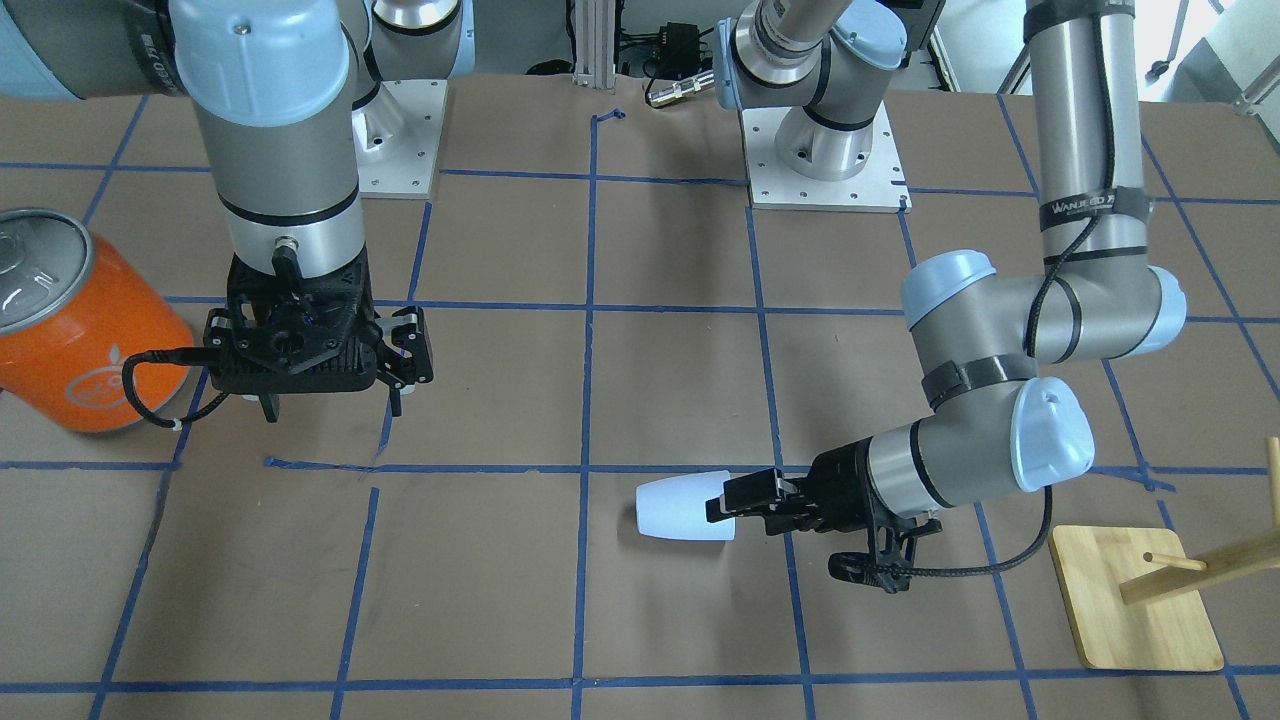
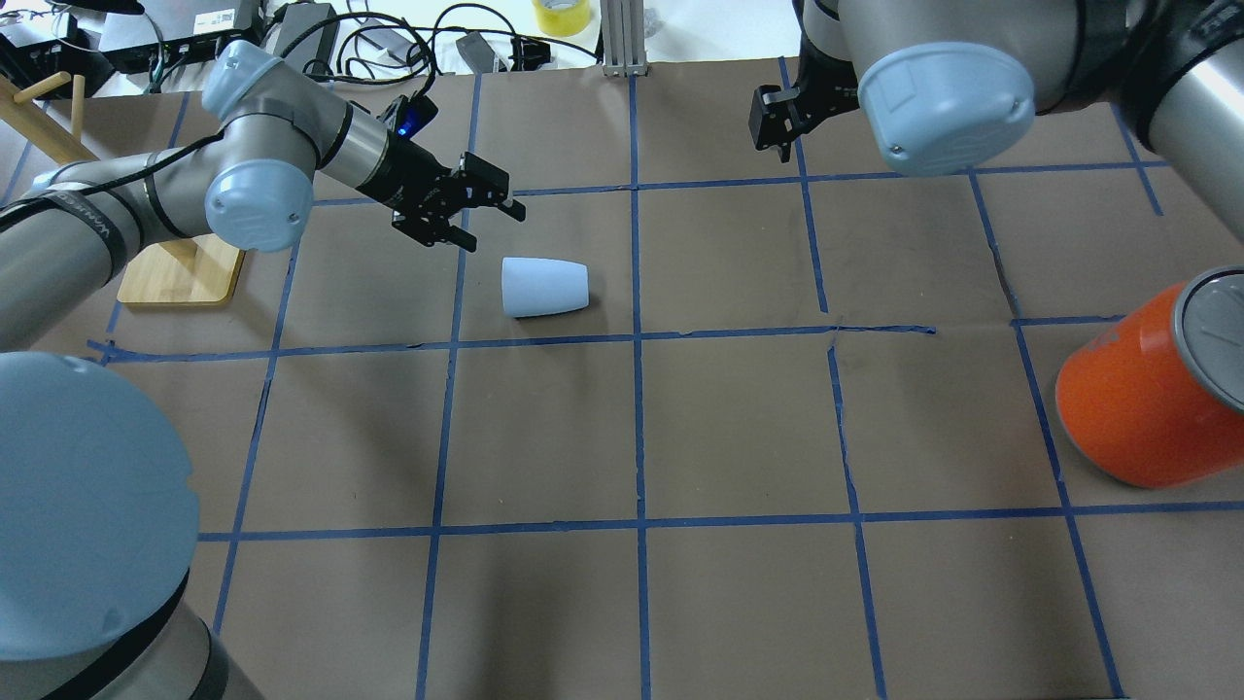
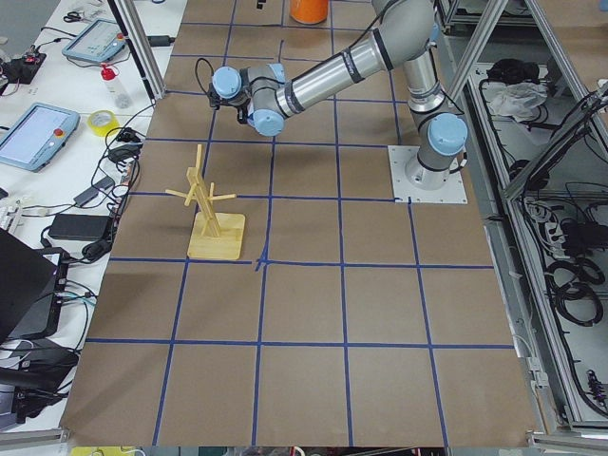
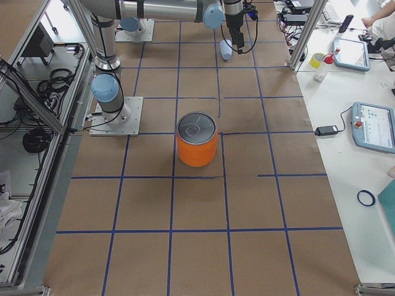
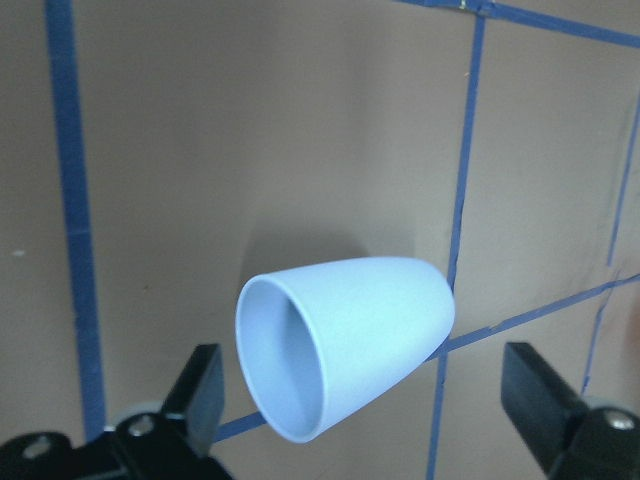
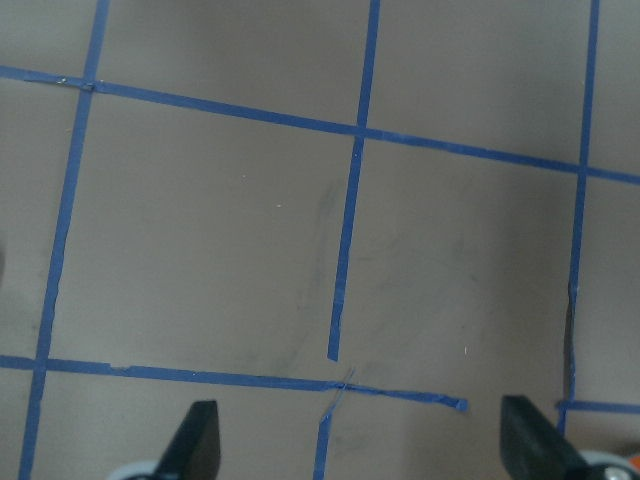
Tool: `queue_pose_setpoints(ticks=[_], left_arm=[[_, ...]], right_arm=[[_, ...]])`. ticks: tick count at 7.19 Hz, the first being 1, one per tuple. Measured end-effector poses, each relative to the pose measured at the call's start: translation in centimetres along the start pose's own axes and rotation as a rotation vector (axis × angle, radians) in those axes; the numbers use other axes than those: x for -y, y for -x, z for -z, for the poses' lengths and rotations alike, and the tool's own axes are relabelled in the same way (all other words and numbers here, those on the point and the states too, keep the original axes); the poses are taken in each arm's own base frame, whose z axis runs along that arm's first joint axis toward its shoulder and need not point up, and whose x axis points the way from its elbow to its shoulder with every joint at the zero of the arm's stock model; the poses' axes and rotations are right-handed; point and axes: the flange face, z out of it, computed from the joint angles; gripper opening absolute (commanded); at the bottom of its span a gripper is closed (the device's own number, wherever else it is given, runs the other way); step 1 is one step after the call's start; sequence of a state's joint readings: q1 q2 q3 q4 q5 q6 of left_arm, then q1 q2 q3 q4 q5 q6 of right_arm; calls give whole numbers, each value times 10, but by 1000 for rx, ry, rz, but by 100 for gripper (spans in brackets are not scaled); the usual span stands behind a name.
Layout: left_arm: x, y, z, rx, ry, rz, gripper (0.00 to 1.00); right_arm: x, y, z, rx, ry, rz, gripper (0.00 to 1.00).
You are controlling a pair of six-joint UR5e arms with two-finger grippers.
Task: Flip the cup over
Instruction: 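Move the left gripper to the cup's base while the right arm withdraws, then grasp the cup with the left gripper and lift it, rotating upright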
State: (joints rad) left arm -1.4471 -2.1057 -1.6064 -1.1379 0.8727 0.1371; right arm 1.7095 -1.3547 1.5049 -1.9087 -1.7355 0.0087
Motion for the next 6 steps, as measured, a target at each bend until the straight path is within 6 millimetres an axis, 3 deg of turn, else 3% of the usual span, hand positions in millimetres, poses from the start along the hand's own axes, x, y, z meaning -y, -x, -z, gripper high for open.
queue_pose_setpoints(ticks=[2, 4, 5, 6], left_arm=[[-3, 15, -29, -73, 43, 37, 81], [-8, 18, -45, -82, 72, 56, 14], [-10, 14, -51, -81, 82, 54, 0], [-11, 9, -53, -79, 85, 57, 0]], right_arm=[[-10, -2, 1, 1, 52, -100, 100], [-19, -4, 12, 3, 76, -118, 100], [-25, -3, 17, 24, 96, -119, 100], [-28, -3, 20, 60, 102, -124, 100]])
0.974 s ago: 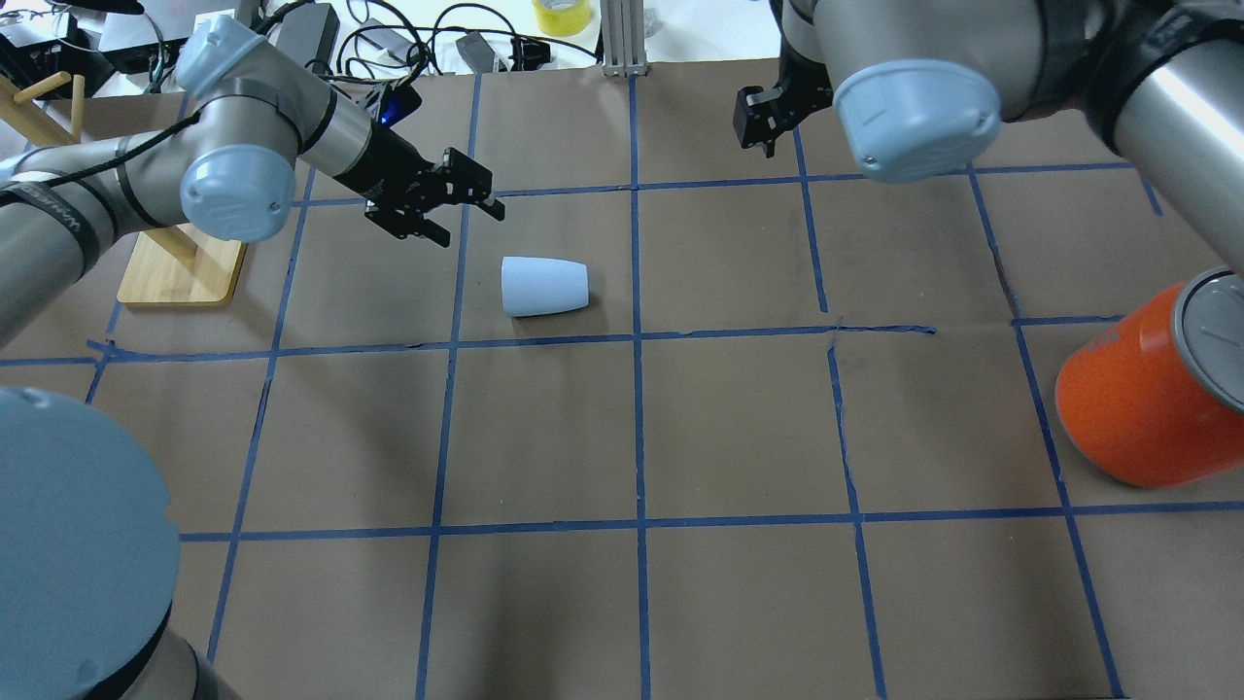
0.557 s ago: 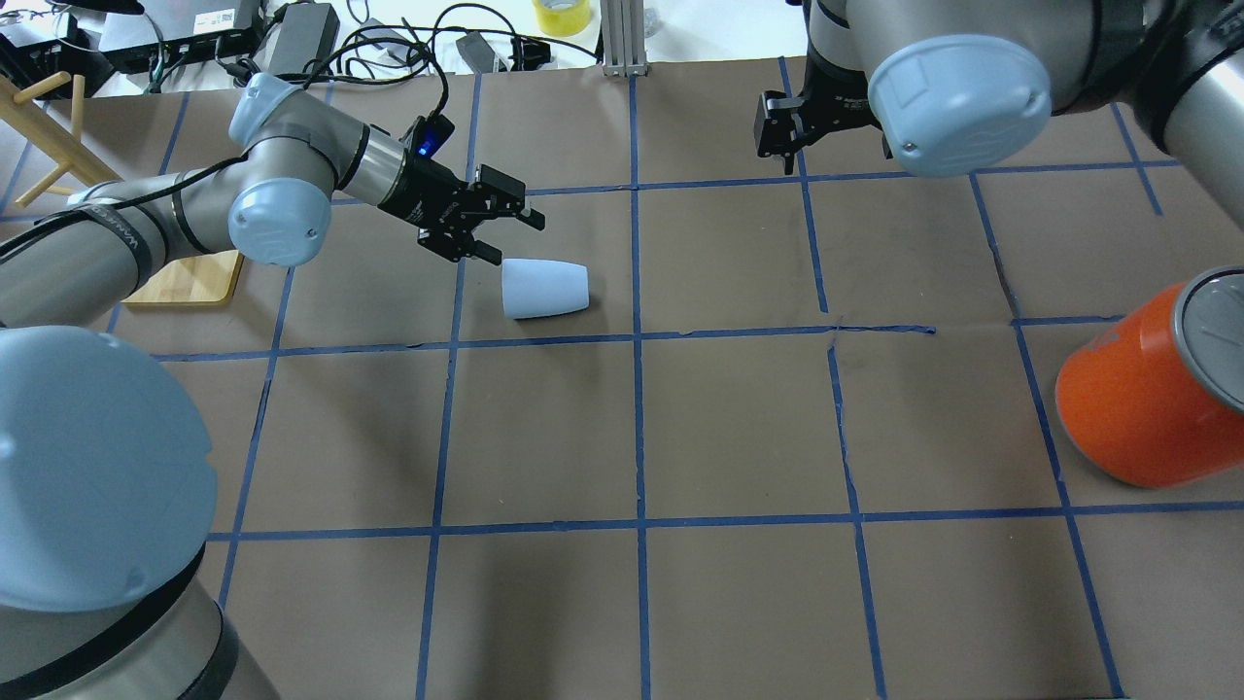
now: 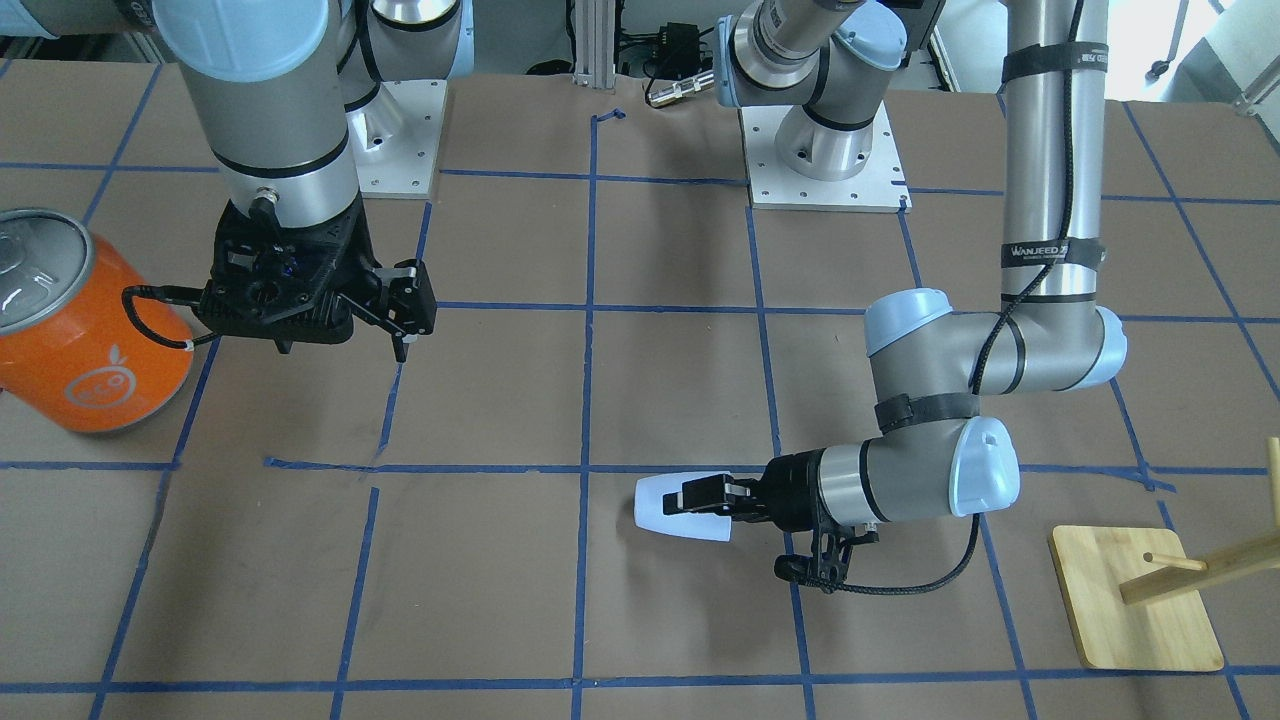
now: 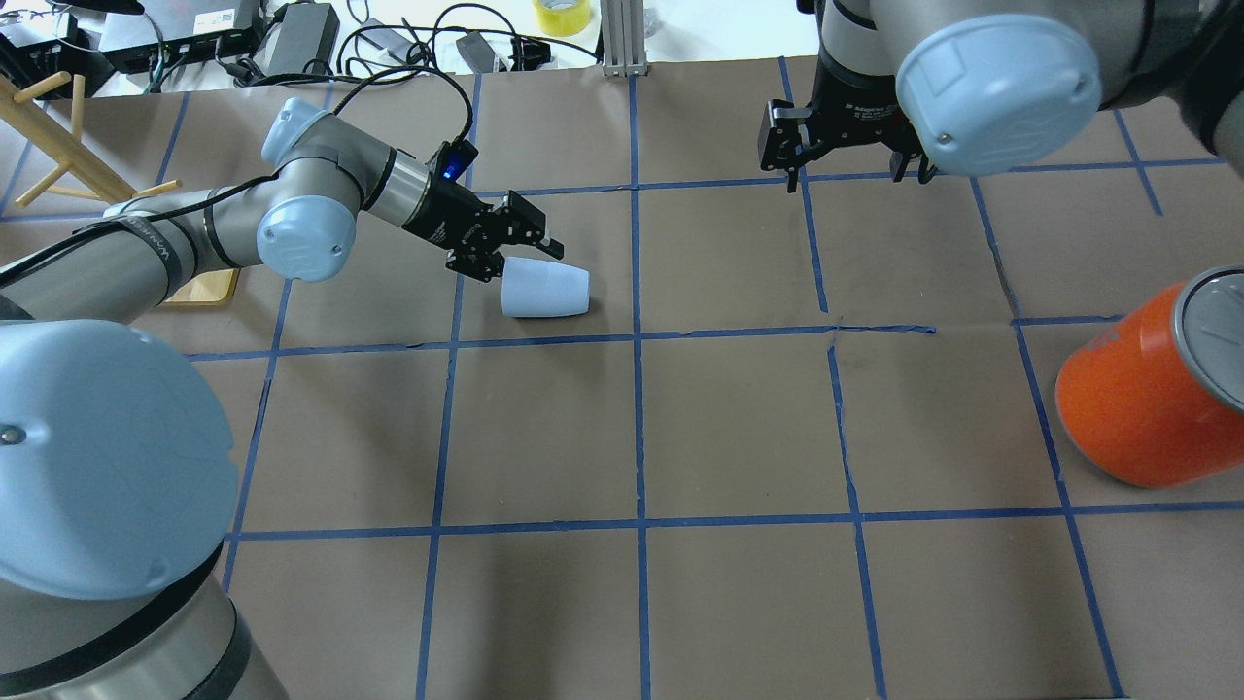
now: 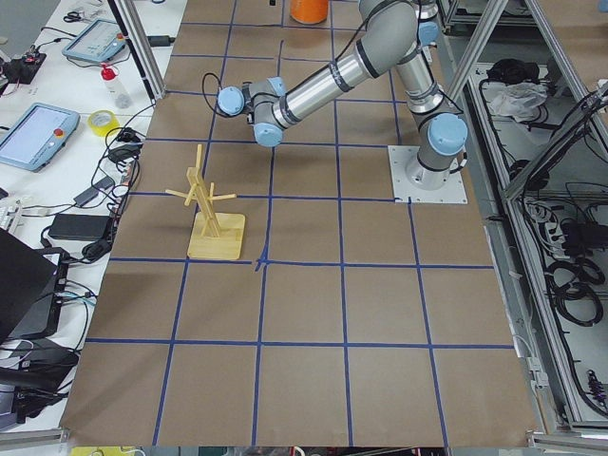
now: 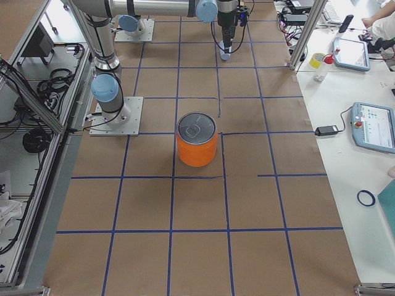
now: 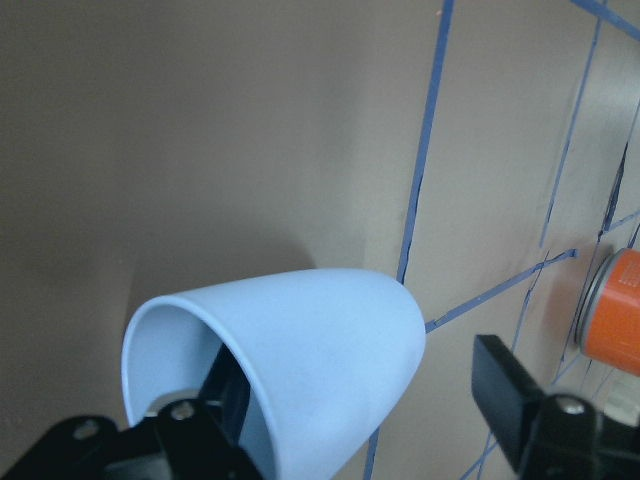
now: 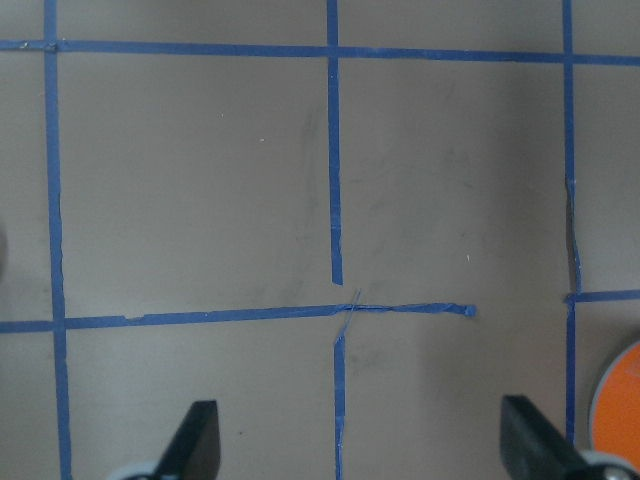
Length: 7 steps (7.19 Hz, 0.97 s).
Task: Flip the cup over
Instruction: 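Grasp the cup with the left gripper and lift it, rotating upright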
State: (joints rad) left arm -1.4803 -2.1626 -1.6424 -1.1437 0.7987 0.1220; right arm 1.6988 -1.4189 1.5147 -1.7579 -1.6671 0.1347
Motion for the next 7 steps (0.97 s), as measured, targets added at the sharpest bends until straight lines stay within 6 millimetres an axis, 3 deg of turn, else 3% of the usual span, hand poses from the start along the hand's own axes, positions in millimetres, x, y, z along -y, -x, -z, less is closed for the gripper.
queue_pose_setpoints(ticks=[2, 4, 5, 7], left_arm=[[-4, -15, 9, 3, -16, 49, 0], [-7, -43, 31, 4, -61, 89, 0], [-10, -64, 51, 25, -102, 87, 0], [0, -97, 107, 236, -255, 20, 0]], right_arm=[[2, -3, 6, 29, -26, -10, 100], [2, -1, 12, 45, -59, -13, 100], [-1, -2, 17, 48, -60, -13, 100], [-14, -5, 19, 42, 7, -9, 100]])
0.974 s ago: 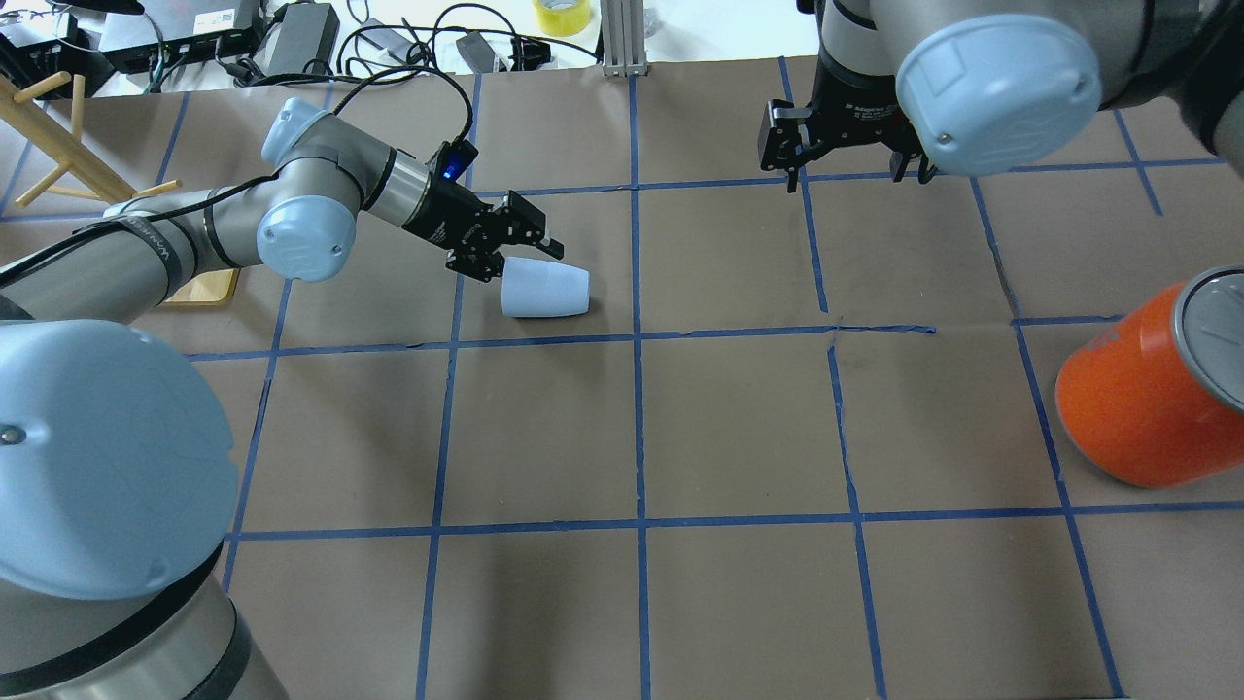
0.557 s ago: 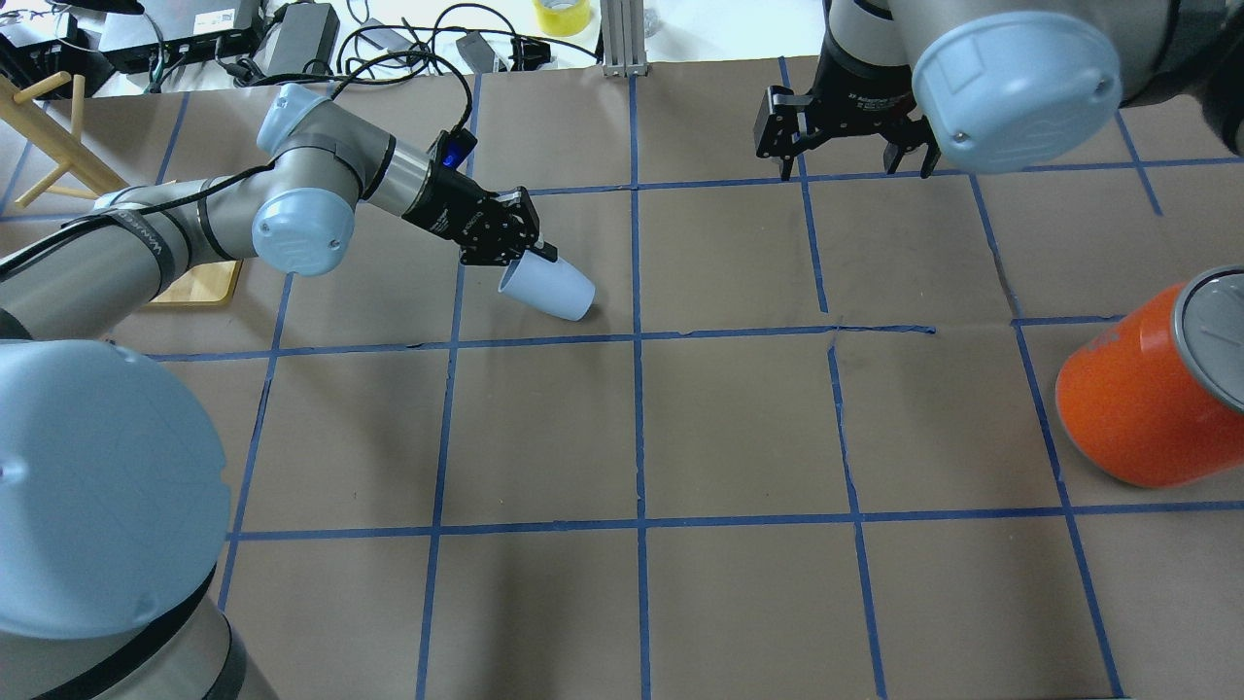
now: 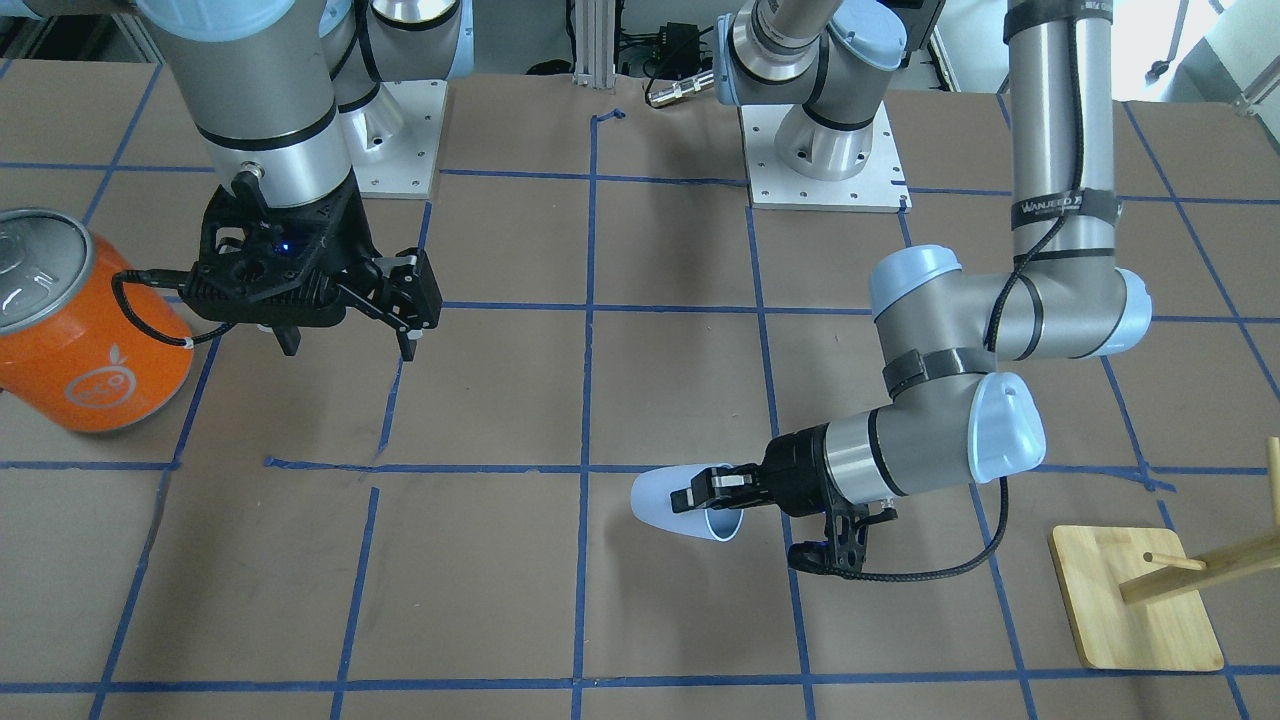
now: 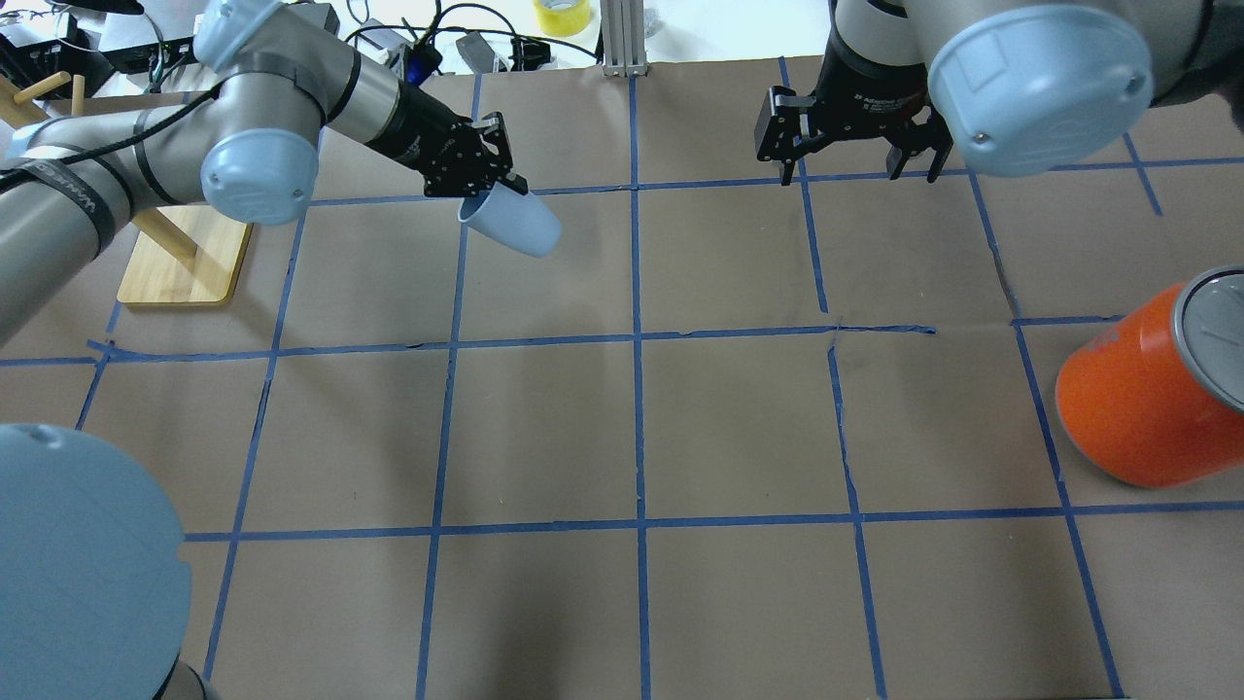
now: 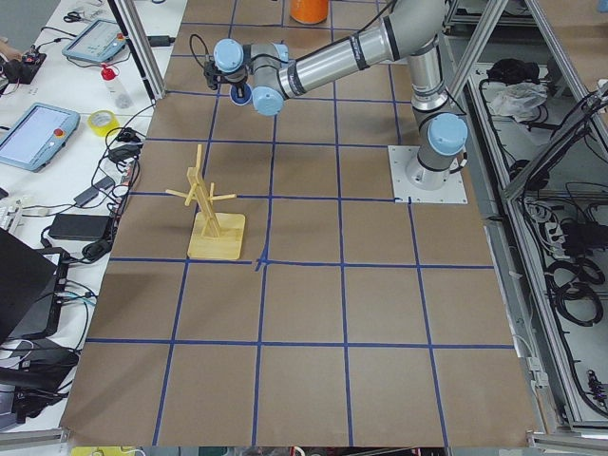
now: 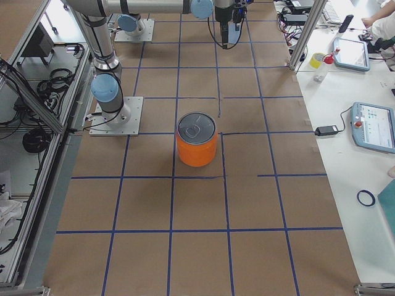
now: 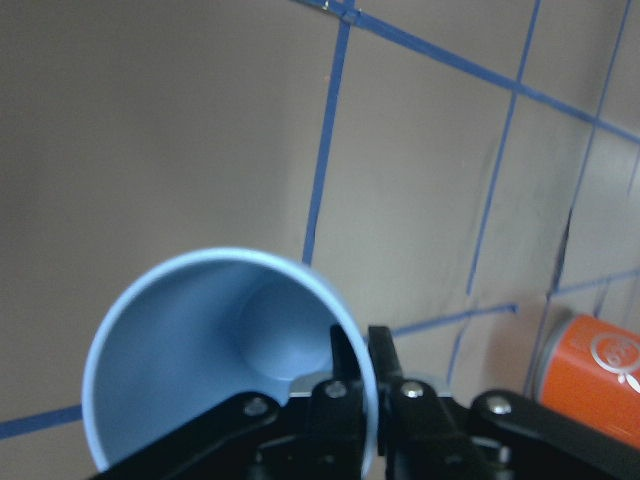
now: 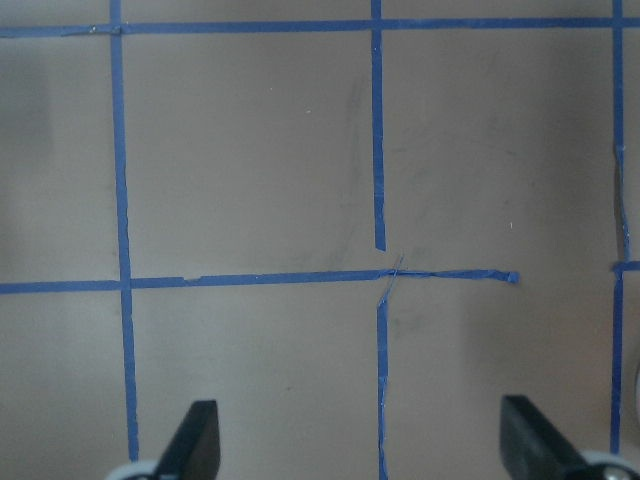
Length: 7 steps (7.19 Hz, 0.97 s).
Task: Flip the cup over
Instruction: 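Grasp the cup with the left gripper and lift it, rotating upright, then set the cup upright on the table and open the left gripper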
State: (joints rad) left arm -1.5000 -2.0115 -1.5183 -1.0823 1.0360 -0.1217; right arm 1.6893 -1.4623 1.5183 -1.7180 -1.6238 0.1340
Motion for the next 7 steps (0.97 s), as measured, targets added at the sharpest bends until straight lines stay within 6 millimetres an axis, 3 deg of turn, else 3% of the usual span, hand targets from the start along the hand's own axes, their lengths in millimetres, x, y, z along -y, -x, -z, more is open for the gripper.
queue_pose_setpoints(ticks=[2, 4, 7], left_arm=[[27, 8, 25, 240, -111, -124, 0], [42, 35, 14, 436, -98, -299, 0], [46, 70, -13, 567, -55, -342, 0]], right_arm=[[-16, -1, 15, 40, 31, 8, 100], [-23, -6, 20, 69, 60, 4, 100], [-16, -42, 6, 70, 115, 1, 100]])
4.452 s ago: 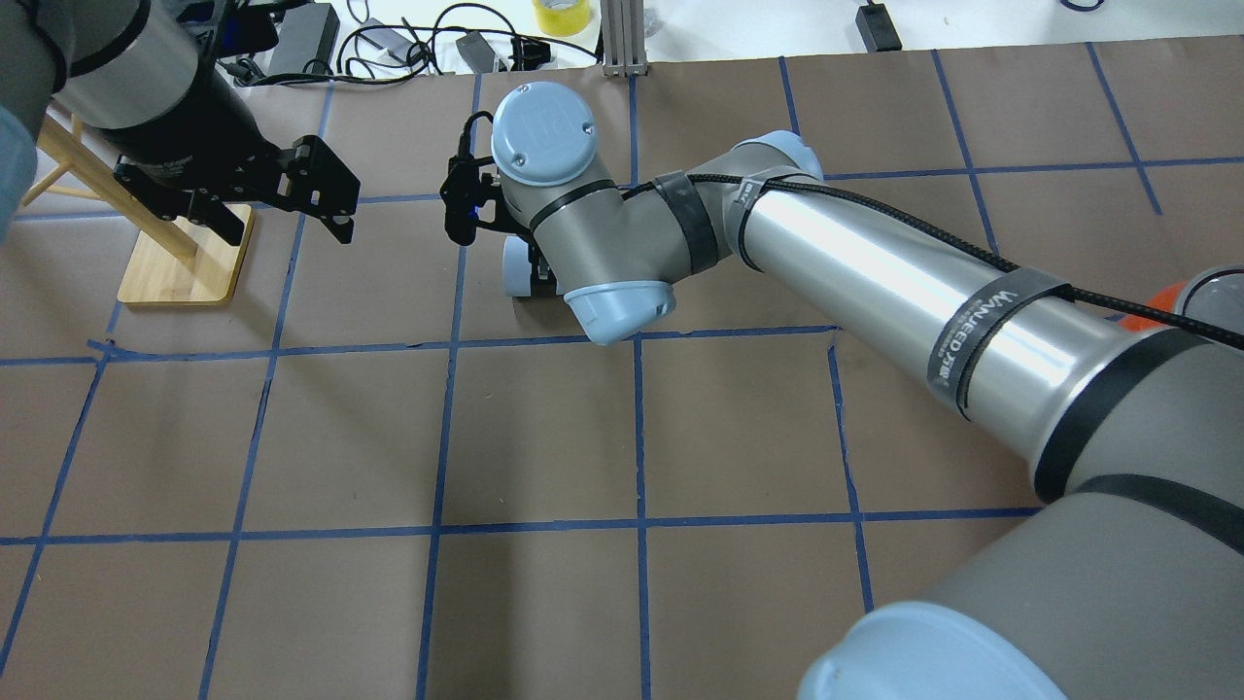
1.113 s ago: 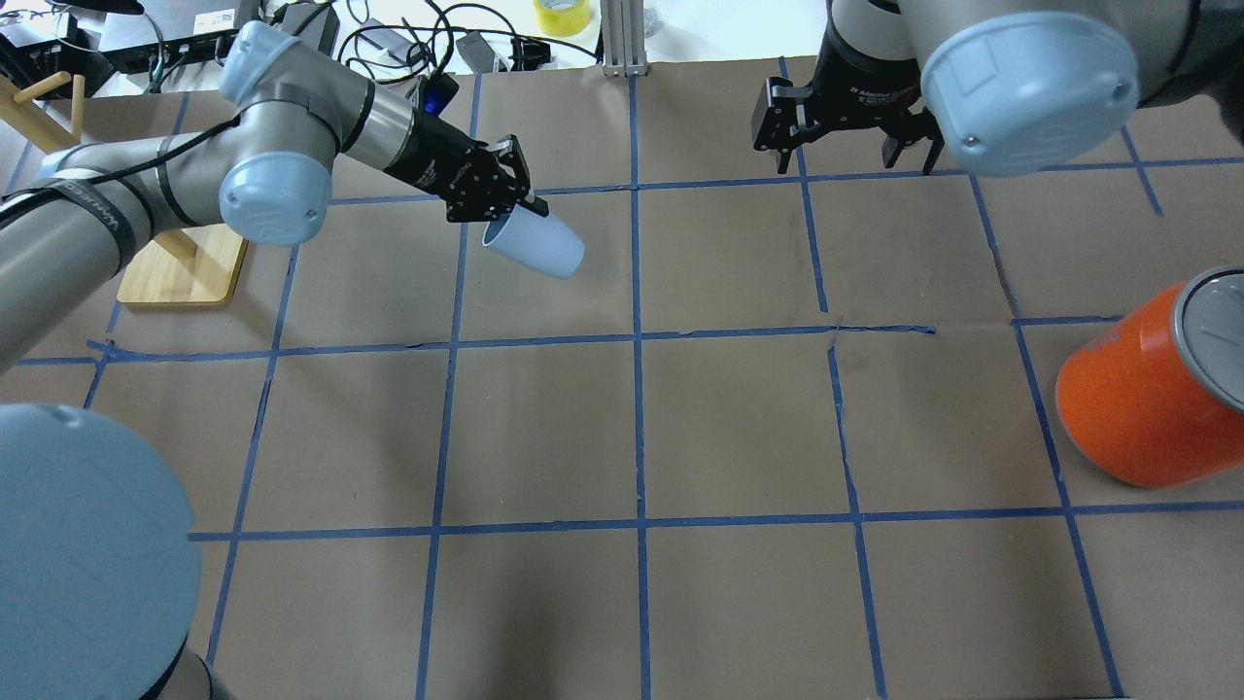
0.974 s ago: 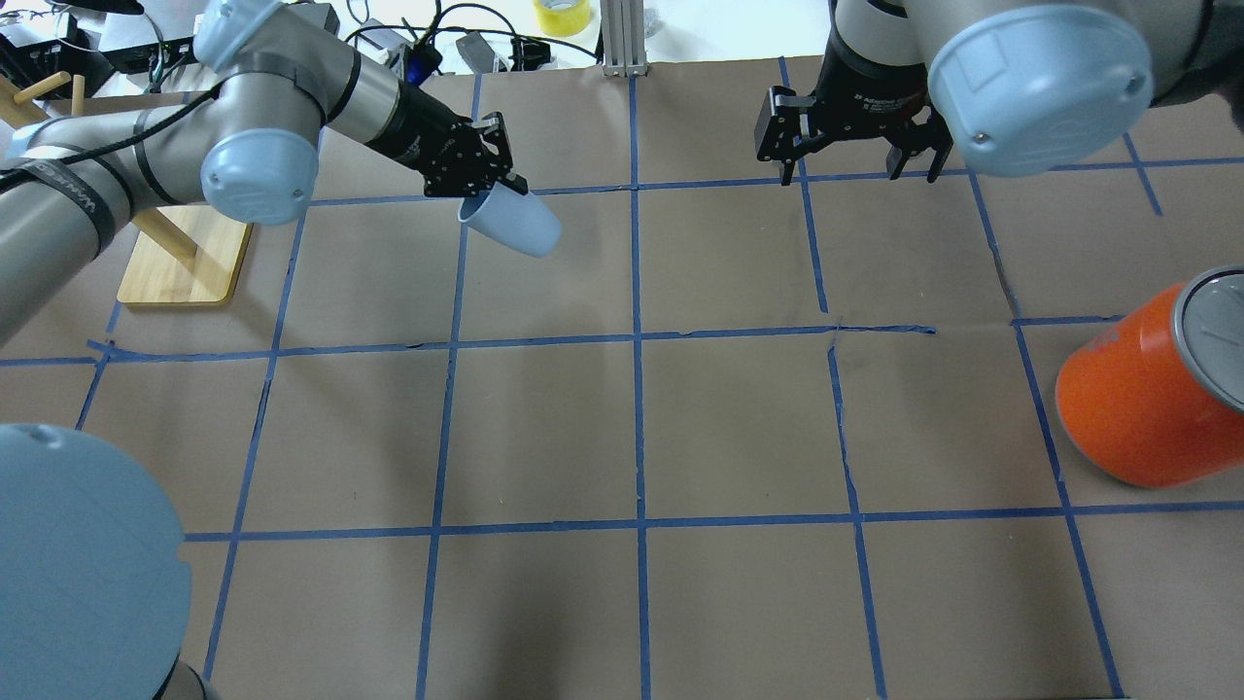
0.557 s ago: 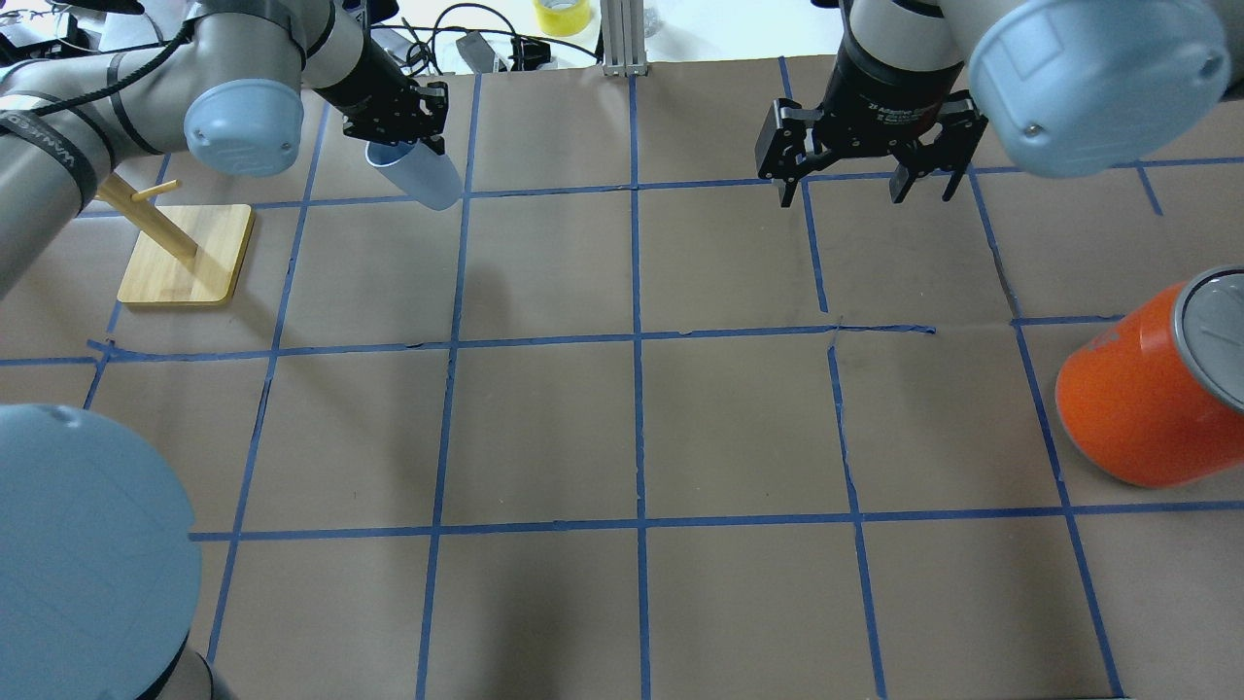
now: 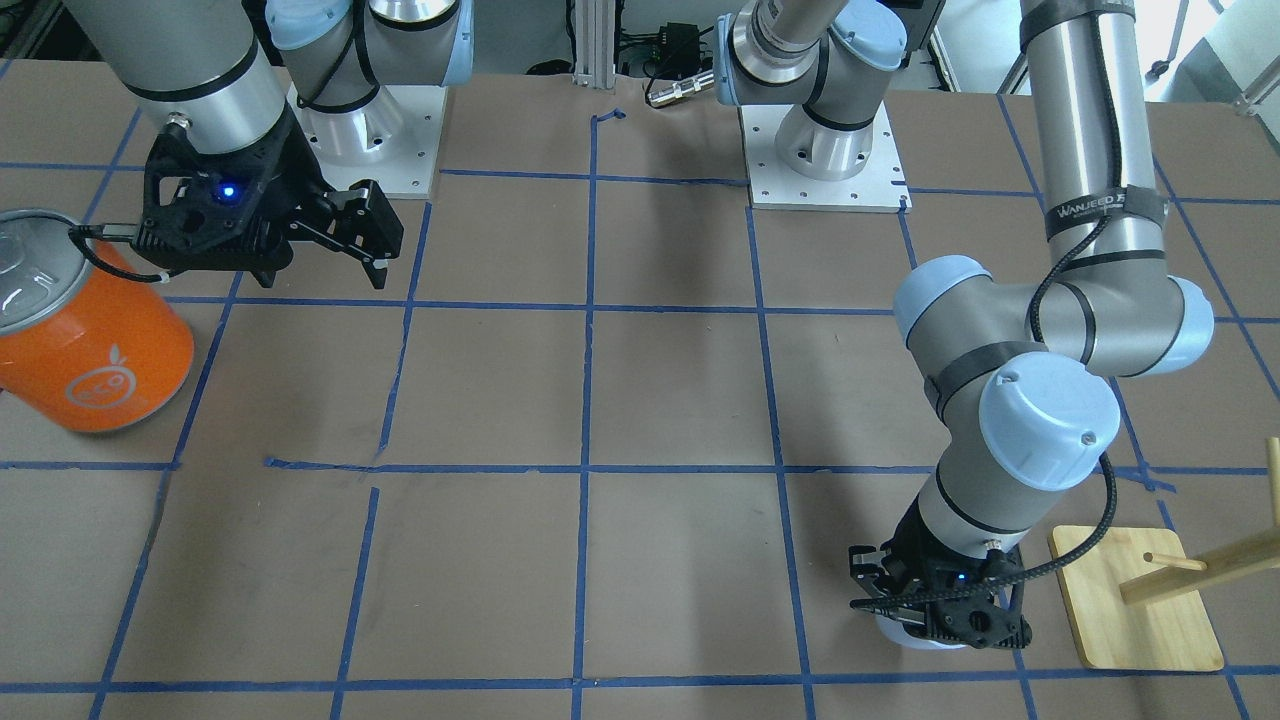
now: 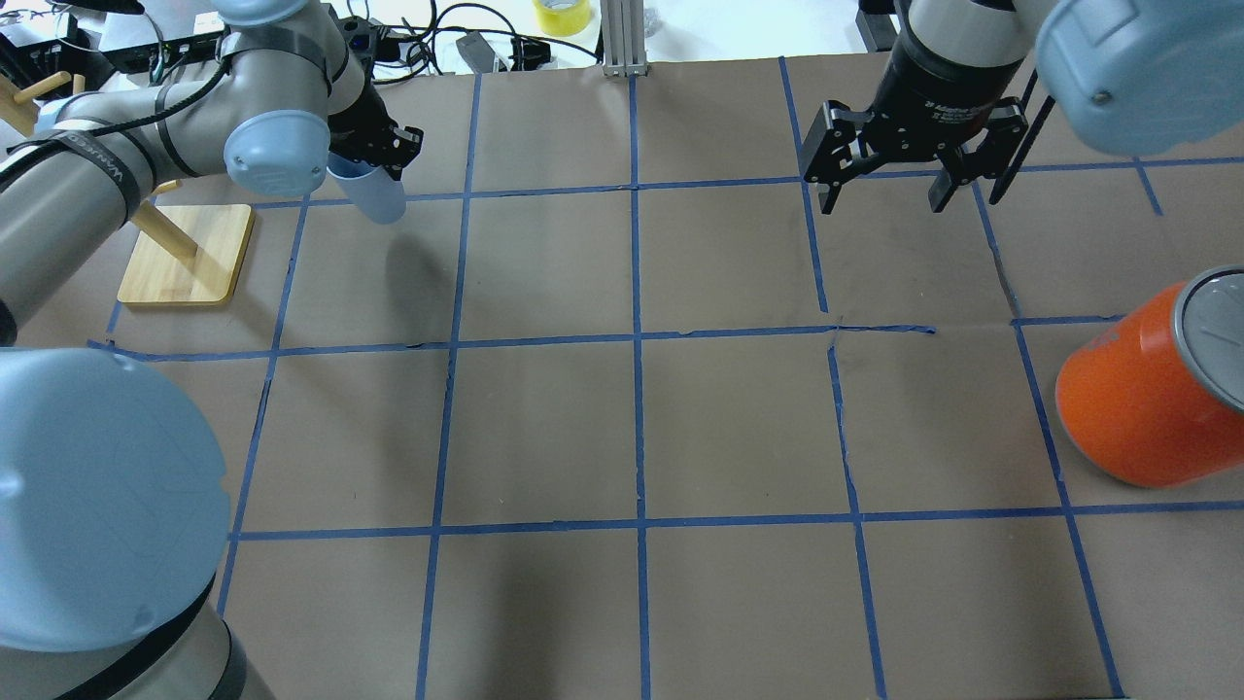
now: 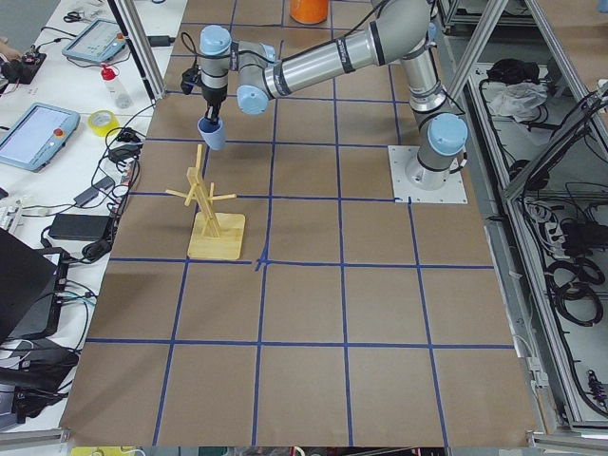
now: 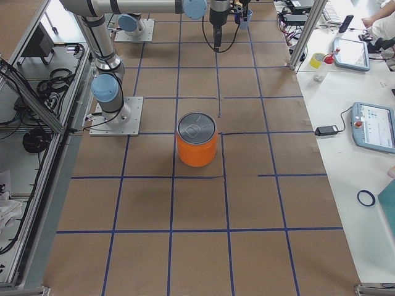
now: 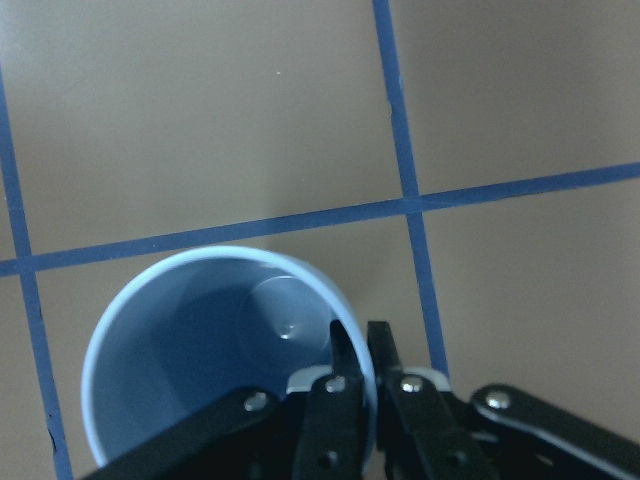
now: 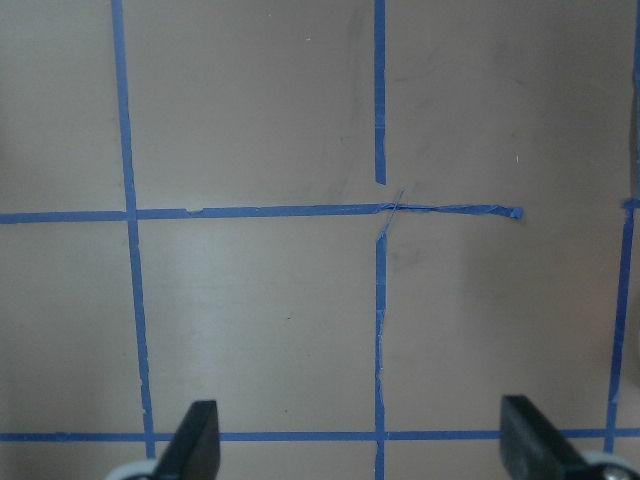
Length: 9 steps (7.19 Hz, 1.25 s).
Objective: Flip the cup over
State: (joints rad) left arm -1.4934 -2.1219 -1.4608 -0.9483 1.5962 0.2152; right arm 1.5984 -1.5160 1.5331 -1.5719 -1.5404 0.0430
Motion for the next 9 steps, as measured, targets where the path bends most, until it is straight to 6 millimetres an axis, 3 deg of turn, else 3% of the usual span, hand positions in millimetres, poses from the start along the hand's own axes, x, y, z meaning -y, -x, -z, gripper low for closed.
queue_pose_setpoints(ticks=[1, 2, 3, 4, 6, 7, 9], left_arm=[[-7, 1, -8, 13, 26, 5, 2], [-12, 1, -13, 18, 38, 7, 92], [-14, 1, -15, 18, 41, 7, 100], [-14, 1, -12, 19, 38, 5, 100], [-14, -3, 17, 21, 27, 6, 100], [-21, -7, 47, 14, 52, 10, 100], [-50, -30, 140, -24, 79, 37, 100]], right_arm=[[-2, -2, -3, -3, 12, 0, 100], [-5, -3, -3, -5, 15, -1, 100], [-9, -3, 1, -3, 8, 0, 100], [-13, -2, 8, 3, -4, 1, 100], [-15, -2, 6, 0, -1, 7, 100], [-15, -3, 1, -4, 8, 9, 100], [-15, -3, -5, -6, 15, 12, 100]])
